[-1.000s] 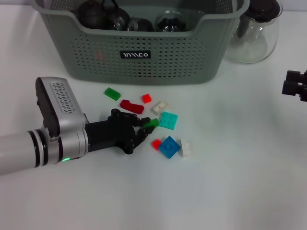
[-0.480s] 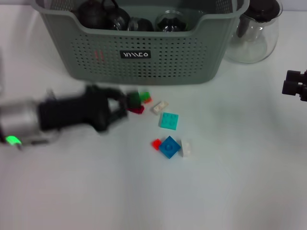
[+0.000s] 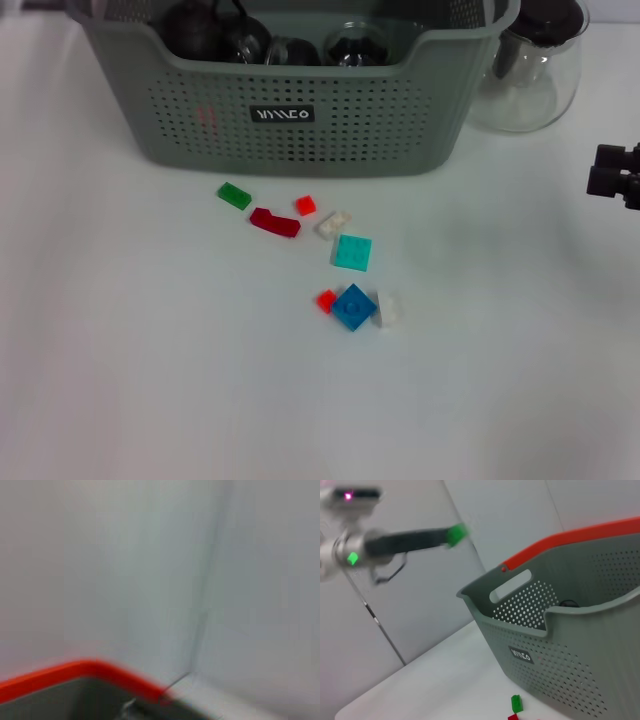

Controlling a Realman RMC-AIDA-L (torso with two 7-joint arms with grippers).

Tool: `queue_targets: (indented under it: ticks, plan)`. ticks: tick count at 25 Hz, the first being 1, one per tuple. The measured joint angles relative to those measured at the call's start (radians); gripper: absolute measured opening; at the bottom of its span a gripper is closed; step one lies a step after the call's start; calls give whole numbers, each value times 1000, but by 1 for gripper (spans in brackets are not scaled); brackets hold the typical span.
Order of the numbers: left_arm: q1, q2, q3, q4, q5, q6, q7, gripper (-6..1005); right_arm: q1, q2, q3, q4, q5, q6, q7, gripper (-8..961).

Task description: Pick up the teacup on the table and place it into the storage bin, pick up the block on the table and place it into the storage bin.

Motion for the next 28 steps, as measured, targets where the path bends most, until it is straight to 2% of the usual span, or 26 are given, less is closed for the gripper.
queue_targets:
  ticks: [2,4,6,8,10,13,16,18,21,22,24,27,28]
  plan:
    - [-84,51,116,-45,140,-137,-146,152,-1,1,0,0,0,0,-5,513]
    - [-144,69,178,-115,253,-223,-221,152,-1,5,1,0,0,0,-16,513]
    - [-207,68,205,-207,375,-303,-264,152,-1,10,3,0,0,1,-36,513]
    - [-261,57,209,-296,486,-384,-302,152,-3,17,5,1,2,-1,-76,513]
    - [-293,51,211,-361,545,-434,-330,152,-8,24,7,6,6,-11,-127,513]
    - [-323,43,218,-413,592,-462,-350,153,-12,26,12,18,10,-24,-165,513]
    - [-327,32,219,-405,614,-454,-362,161,-10,23,14,24,10,-27,-162,513]
    - [-315,27,204,-374,598,-431,-362,167,-7,21,14,26,11,-29,-159,513]
    - [-241,8,137,-236,482,-355,-319,275,-6,20,14,26,10,-31,-159,514]
    - [-182,-5,91,-147,369,-293,-273,310,-7,20,14,26,10,-31,-159,514]
    - [-109,-14,33,-70,198,-198,-190,382,-10,20,14,26,10,-30,-159,514]
    - [23,-20,-75,-47,-98,28,31,620,-13,20,25,26,10,-30,-158,514]
    - [56,-23,-106,-60,-153,95,99,621,-14,20,32,26,10,-30,-157,512]
